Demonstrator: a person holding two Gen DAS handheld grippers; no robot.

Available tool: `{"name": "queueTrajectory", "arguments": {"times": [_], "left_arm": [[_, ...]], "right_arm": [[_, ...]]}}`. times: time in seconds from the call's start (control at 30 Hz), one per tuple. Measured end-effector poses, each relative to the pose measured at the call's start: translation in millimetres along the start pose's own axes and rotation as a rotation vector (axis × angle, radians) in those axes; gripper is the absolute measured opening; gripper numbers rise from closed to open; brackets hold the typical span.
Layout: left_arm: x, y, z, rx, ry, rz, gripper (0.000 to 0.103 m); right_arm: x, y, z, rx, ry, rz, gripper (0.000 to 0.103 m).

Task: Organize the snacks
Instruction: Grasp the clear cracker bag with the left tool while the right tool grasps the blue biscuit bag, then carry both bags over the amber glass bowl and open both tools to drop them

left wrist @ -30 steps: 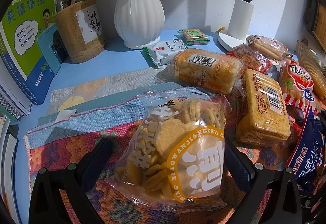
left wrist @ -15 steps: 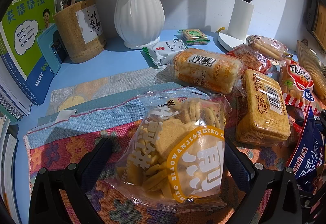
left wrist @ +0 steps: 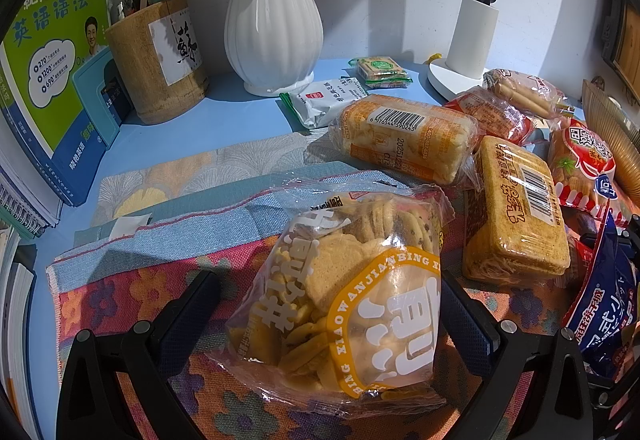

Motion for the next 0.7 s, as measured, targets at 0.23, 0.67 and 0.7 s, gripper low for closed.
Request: {"name": "queueTrajectory", "arguments": {"times": [0.23, 0.67, 0.7], "left_arm": [[1.0, -0.3, 0.0, 0.0, 0.0, 0.0, 0.103], [-4.9, 32.9, -1.1, 0.004, -0.002, -0.155, 0.059], [-6.3, 35.2, 2.4, 0.014, 0.017, -0.167, 0.059]], "right_arm": [[-0.2, 0.0, 0.1, 0.001, 0.0, 0.001, 0.103], [-6.6, 28.8, -9.4, -0.064, -0.102, -0.143, 0.055], [-8.5, 34.8, -10.0, -0.071, -0.113, -0.174, 0.054]]}}
Point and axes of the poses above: each gripper's, at about its wrist camera, not at the fingertips, and y roughly against the way its jaws point, z to its left, x to its underside, the point moved 10 cm from there along -y, roughly the way its jaws point, and after that the axes turned 7 degrees about y, right-handed, at the moved point
